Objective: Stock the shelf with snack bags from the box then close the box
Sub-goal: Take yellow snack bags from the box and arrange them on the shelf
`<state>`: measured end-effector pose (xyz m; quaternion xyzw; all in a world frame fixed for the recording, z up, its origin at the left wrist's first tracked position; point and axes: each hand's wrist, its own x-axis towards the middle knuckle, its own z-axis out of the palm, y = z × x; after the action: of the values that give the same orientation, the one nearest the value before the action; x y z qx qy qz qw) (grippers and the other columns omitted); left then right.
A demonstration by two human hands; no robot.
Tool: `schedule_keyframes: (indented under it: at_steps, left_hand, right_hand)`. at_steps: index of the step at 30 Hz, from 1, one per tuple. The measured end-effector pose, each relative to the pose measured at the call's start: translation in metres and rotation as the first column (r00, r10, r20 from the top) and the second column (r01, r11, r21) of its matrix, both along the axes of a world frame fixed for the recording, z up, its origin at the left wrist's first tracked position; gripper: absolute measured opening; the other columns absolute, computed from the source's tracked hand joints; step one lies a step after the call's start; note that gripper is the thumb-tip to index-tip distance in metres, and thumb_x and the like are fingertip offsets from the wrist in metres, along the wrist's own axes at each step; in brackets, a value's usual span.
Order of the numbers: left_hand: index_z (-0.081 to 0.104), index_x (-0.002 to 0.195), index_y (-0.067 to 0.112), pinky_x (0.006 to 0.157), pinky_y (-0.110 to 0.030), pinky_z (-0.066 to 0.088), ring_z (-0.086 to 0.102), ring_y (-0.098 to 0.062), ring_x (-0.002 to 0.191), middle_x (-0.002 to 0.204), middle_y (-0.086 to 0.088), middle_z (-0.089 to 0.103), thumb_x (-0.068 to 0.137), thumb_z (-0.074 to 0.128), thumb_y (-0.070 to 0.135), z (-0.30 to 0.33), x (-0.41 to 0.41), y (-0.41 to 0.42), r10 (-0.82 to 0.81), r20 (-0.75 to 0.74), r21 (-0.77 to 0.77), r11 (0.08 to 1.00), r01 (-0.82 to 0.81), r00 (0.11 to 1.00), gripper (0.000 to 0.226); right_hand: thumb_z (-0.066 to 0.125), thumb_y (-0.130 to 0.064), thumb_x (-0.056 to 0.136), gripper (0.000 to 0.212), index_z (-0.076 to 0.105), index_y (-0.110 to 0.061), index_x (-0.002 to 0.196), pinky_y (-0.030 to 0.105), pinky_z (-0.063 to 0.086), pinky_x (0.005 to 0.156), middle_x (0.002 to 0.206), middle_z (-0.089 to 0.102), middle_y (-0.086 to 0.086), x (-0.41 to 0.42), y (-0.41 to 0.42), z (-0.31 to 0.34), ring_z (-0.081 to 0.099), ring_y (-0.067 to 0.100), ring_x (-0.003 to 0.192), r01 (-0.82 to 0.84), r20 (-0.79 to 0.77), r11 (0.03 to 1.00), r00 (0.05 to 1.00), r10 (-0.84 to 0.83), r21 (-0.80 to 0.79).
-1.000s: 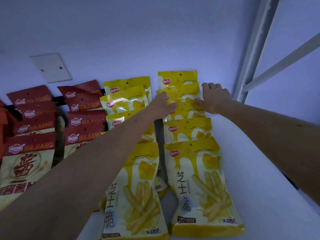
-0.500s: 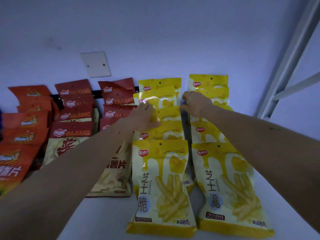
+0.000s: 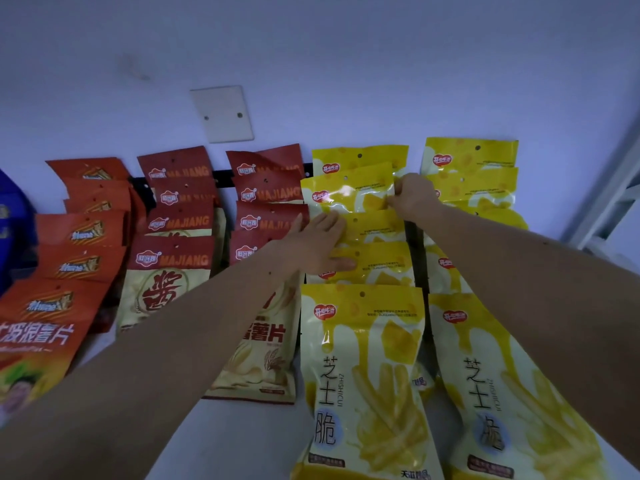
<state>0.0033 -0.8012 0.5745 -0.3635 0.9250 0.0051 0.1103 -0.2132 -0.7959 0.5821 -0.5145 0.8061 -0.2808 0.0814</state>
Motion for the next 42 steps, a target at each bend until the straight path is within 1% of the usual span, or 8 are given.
schedule_keyframes:
  at_steps: [6,12,20,23,27,30,36,42]
  left_hand:
    - [-0.008,0.153,0.017,0.115,-0.055,-0.010,-0.012,-0.019,0.148,0.161,-0.002,-0.016,0.093,0.039,0.063,0.001,-0.006,0.000,-0.001,-0.002,0.009,1.000,0.001,1.000,0.089]
    - [-0.006,0.154,0.017,0.113,-0.059,-0.012,-0.012,-0.019,0.148,0.161,-0.002,-0.015,0.093,0.037,0.063,-0.002,-0.006,0.003,0.026,-0.003,-0.008,1.000,-0.026,1.000,0.088]
    - [-0.003,0.154,0.017,0.115,-0.056,-0.012,-0.009,-0.019,0.149,0.162,-0.001,-0.009,0.095,0.034,0.061,0.008,0.006,0.025,-0.017,-0.036,-0.040,0.999,0.016,0.999,0.083]
    - [-0.004,0.154,0.017,0.116,-0.055,-0.010,-0.008,-0.019,0.149,0.163,0.000,-0.007,0.094,0.032,0.063,0.009,0.012,0.034,-0.040,-0.039,-0.005,0.999,0.039,0.998,0.084]
    - [-0.009,0.153,0.020,0.118,-0.053,-0.009,-0.013,-0.015,0.148,0.162,0.004,-0.012,0.087,0.031,0.072,0.011,0.014,0.053,-0.055,-0.045,0.084,0.995,0.058,0.997,0.093]
    - [-0.014,0.152,0.022,0.118,-0.050,-0.010,-0.016,-0.012,0.147,0.160,0.008,-0.019,0.079,0.043,0.077,0.011,0.014,0.068,-0.082,0.001,0.129,0.988,0.082,0.997,0.108]
    - [-0.016,0.152,0.023,0.116,-0.054,-0.013,-0.015,-0.017,0.148,0.160,0.006,-0.021,0.070,0.052,0.082,-0.001,0.014,0.071,-0.089,0.034,0.086,0.993,0.086,0.995,0.122]
    - [-0.014,0.153,0.022,0.117,-0.054,-0.009,-0.012,-0.019,0.148,0.160,0.003,-0.018,0.073,0.053,0.078,0.001,0.021,0.077,-0.055,-0.021,0.085,0.995,0.057,0.998,0.118]
  right_hand:
    - [0.060,-0.015,0.090,0.007,0.056,-0.009,0.088,0.029,0.040,0.064,0.088,0.054,0.009,-0.018,0.003,-0.004,0.060,0.029,0.089,0.068,-0.007,0.998,0.998,-0.068,-0.002]
    - [0.051,-0.027,0.095,0.017,0.052,-0.010,0.090,0.027,0.031,0.049,0.089,0.052,0.009,-0.020,0.014,-0.001,0.050,0.023,0.079,0.017,0.036,1.000,0.999,-0.017,0.001]
    - [0.066,-0.055,0.079,0.042,0.057,-0.014,0.075,0.034,0.046,0.065,0.075,0.057,0.000,-0.003,0.056,0.002,0.056,0.018,0.078,-0.068,-0.027,0.997,0.997,0.067,-0.039]
    - [0.073,-0.058,0.072,0.042,0.071,-0.018,0.085,0.029,0.048,0.076,0.086,0.065,-0.004,0.009,0.078,0.006,0.058,0.010,0.085,-0.253,0.010,0.966,0.967,0.253,0.055]
    - [0.077,-0.048,0.074,0.037,0.073,-0.018,0.095,0.027,0.047,0.082,0.096,0.067,-0.004,0.015,0.092,0.008,0.059,0.012,0.093,-0.392,0.065,0.905,0.920,0.387,0.165]
    - [0.074,-0.040,0.080,0.036,0.071,-0.013,0.104,0.030,0.048,0.082,0.097,0.066,0.001,0.016,0.096,0.005,0.059,0.016,0.092,-0.425,0.031,0.879,0.903,0.429,0.219]
    - [0.073,-0.037,0.082,0.026,0.068,-0.016,0.097,0.027,0.042,0.073,0.083,0.058,-0.005,0.015,0.098,0.000,0.056,0.016,0.087,-0.422,-0.008,0.882,0.901,0.433,0.211]
    - [0.069,-0.046,0.083,0.042,0.065,-0.017,0.112,0.031,0.048,0.087,0.110,0.061,0.000,0.022,0.095,0.001,0.057,0.018,0.105,-0.390,-0.100,0.904,0.906,0.411,0.176]
